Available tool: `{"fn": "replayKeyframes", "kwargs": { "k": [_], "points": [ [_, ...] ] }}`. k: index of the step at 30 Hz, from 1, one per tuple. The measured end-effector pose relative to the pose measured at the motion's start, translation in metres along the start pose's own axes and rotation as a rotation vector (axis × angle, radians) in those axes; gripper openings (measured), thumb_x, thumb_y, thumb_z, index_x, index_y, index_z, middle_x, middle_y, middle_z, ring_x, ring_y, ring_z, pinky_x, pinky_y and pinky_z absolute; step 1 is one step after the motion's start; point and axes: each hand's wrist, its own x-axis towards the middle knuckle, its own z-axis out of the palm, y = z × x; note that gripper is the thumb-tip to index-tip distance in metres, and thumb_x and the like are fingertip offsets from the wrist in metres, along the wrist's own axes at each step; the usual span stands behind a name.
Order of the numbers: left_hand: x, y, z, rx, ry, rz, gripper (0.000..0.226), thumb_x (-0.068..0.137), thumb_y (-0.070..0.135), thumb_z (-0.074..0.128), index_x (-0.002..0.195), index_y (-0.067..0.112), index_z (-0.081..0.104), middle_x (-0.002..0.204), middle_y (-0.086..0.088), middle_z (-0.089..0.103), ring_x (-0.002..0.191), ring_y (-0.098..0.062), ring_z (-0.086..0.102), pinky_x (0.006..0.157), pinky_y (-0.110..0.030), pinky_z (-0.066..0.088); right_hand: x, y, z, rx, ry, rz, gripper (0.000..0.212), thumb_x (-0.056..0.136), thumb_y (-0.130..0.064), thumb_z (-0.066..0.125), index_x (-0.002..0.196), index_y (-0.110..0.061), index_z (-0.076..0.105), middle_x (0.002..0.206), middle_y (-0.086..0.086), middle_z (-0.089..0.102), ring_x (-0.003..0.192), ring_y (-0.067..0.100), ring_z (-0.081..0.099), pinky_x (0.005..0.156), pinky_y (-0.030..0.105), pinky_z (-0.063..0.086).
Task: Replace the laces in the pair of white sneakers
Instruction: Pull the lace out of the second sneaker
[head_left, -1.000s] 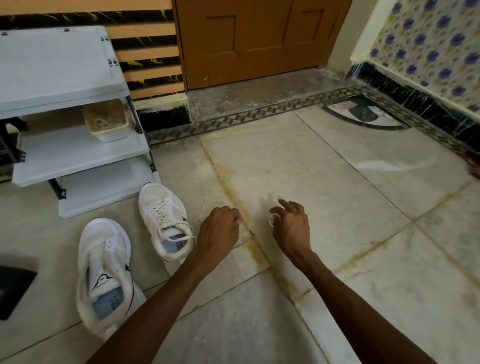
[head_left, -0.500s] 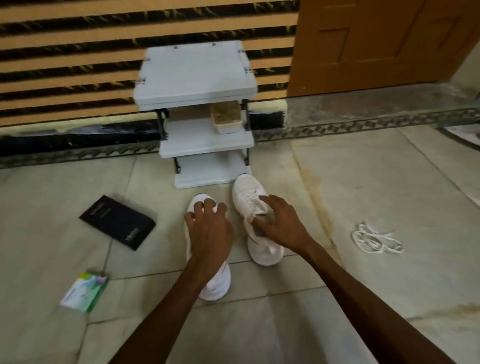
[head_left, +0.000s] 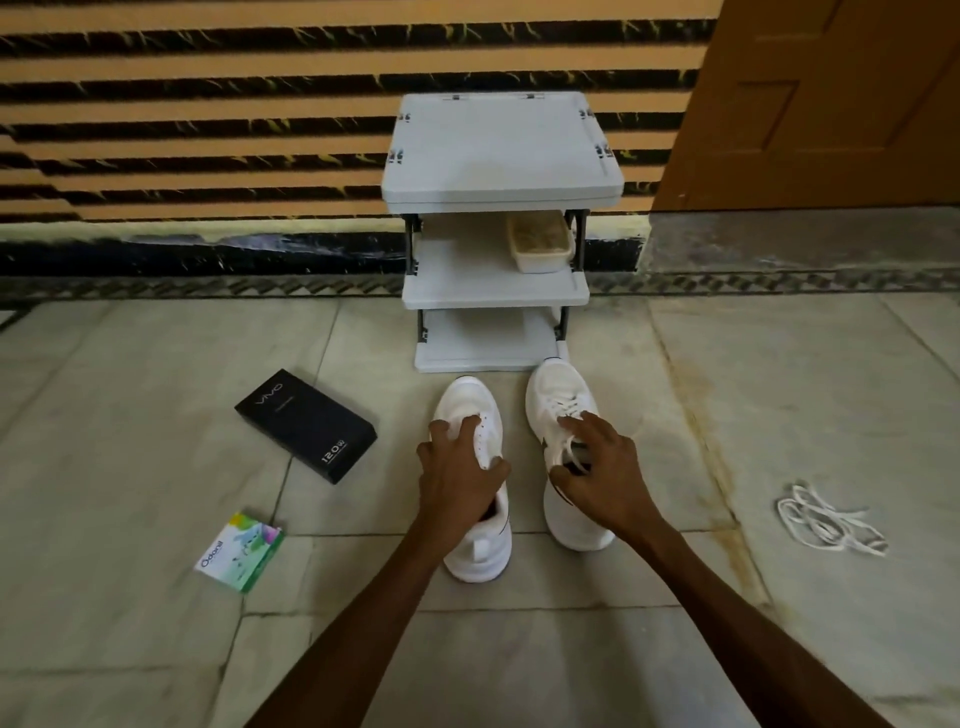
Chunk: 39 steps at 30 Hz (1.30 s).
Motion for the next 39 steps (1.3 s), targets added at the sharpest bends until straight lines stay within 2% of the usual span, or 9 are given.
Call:
{"fn": "replayKeyframes", "kwargs": {
  "k": [12, 16, 19, 22, 24, 27, 32, 36, 39],
  "points": [
    [0.065, -0.011, -0.03, 0.017, -0.017, 0.005, 0.064, 0.081, 0.041, 0.069, 0.137, 0.027, 0.042, 0.136, -0.011, 0.031, 0.12, -0.038, 0.038, 0.095, -0.038, 0.038, 0.002, -0.024, 0.023, -0.018, -0.032, 0.015, 0.06, 0.074, -0.023, 0.075, 0.131, -0.013, 0.058, 0.135, 0.008, 0.056, 0.114, 0.028, 0.059, 0.102, 0.045, 0.042],
    [0.068, -0.006, -0.035, 0.062, -0.059, -0.022, 0.063, 0.084, 0.043, 0.065, 0.139, 0.027, 0.039, 0.137, -0.012, 0.031, 0.12, -0.039, 0.038, 0.095, -0.043, 0.041, 0.005, -0.024, 0.019, -0.015, -0.052, 0.01, 0.056, 0.087, -0.034, 0.069, 0.135, -0.012, 0.053, 0.138, 0.007, 0.055, 0.122, 0.026, 0.054, 0.105, 0.044, 0.039],
    [0.056, 0.004, -0.036, 0.249, 0.062, 0.06, 0.056, 0.089, 0.045, 0.058, 0.138, 0.021, 0.043, 0.139, -0.012, 0.035, 0.124, -0.034, 0.039, 0.1, -0.046, 0.039, 0.012, -0.019, 0.003, 0.152, -0.043, 0.121, 0.043, 0.096, -0.036, 0.057, 0.131, -0.011, 0.056, 0.126, 0.01, 0.063, 0.112, 0.026, 0.061, 0.095, 0.039, 0.048],
    [0.039, 0.028, -0.03, 0.156, 0.27, 0.363, 0.033, 0.092, 0.026, 0.06, 0.12, 0.009, 0.06, 0.125, -0.013, 0.054, 0.111, -0.027, 0.052, 0.092, -0.039, 0.045, 0.022, -0.003, -0.019, 0.132, -0.102, 0.22, 0.027, 0.096, -0.025, 0.059, 0.121, -0.017, 0.064, 0.114, 0.004, 0.069, 0.095, 0.015, 0.064, 0.078, 0.019, 0.048],
    [0.026, 0.044, -0.02, 0.118, 0.154, 0.433, 0.019, 0.094, 0.023, 0.055, 0.107, 0.012, 0.064, 0.109, -0.006, 0.06, 0.097, -0.018, 0.058, 0.084, -0.031, 0.048, 0.027, 0.005, -0.03, 0.1, -0.19, 0.233, 0.023, 0.088, -0.022, 0.069, 0.111, -0.019, 0.069, 0.1, 0.001, 0.072, 0.083, 0.011, 0.067, 0.07, 0.016, 0.048],
    [0.012, 0.054, -0.002, 0.046, -0.006, 0.322, 0.026, 0.09, 0.035, 0.062, 0.108, 0.015, 0.064, 0.103, -0.001, 0.06, 0.089, -0.017, 0.058, 0.077, -0.031, 0.051, 0.029, 0.007, -0.04, 0.057, -0.284, 0.195, 0.019, 0.083, -0.026, 0.076, 0.101, -0.02, 0.072, 0.085, -0.003, 0.072, 0.07, 0.0, 0.063, 0.06, 0.006, 0.044],
    [0.01, 0.048, 0.009, 0.098, 0.083, 0.401, 0.019, 0.086, 0.018, 0.068, 0.104, 0.016, 0.066, 0.102, -0.004, 0.065, 0.085, -0.017, 0.061, 0.075, -0.027, 0.051, 0.022, -0.002, -0.037, -0.026, -0.212, 0.024, 0.033, 0.076, -0.03, 0.082, 0.105, -0.019, 0.071, 0.096, -0.003, 0.065, 0.076, 0.012, 0.062, 0.072, 0.024, 0.052],
    [0.01, 0.045, 0.008, 0.023, 0.072, 0.416, 0.006, 0.087, 0.014, 0.068, 0.091, 0.017, 0.065, 0.089, 0.003, 0.061, 0.075, -0.009, 0.054, 0.065, -0.007, 0.037, 0.022, -0.009, -0.026, -0.187, -0.193, -0.045, 0.02, 0.085, -0.026, 0.071, 0.104, -0.018, 0.07, 0.105, 0.002, 0.062, 0.091, 0.02, 0.06, 0.073, 0.026, 0.047],
    [0.013, 0.041, 0.005, -0.083, -0.016, 0.417, 0.006, 0.091, 0.011, 0.063, 0.094, 0.016, 0.064, 0.093, 0.006, 0.051, 0.078, -0.008, 0.052, 0.064, -0.004, 0.033, 0.027, -0.008, -0.022, -0.217, -0.236, -0.063, 0.016, 0.092, -0.025, 0.062, 0.098, -0.011, 0.067, 0.099, 0.007, 0.059, 0.088, 0.023, 0.058, 0.072, 0.03, 0.048]
  ]
}}
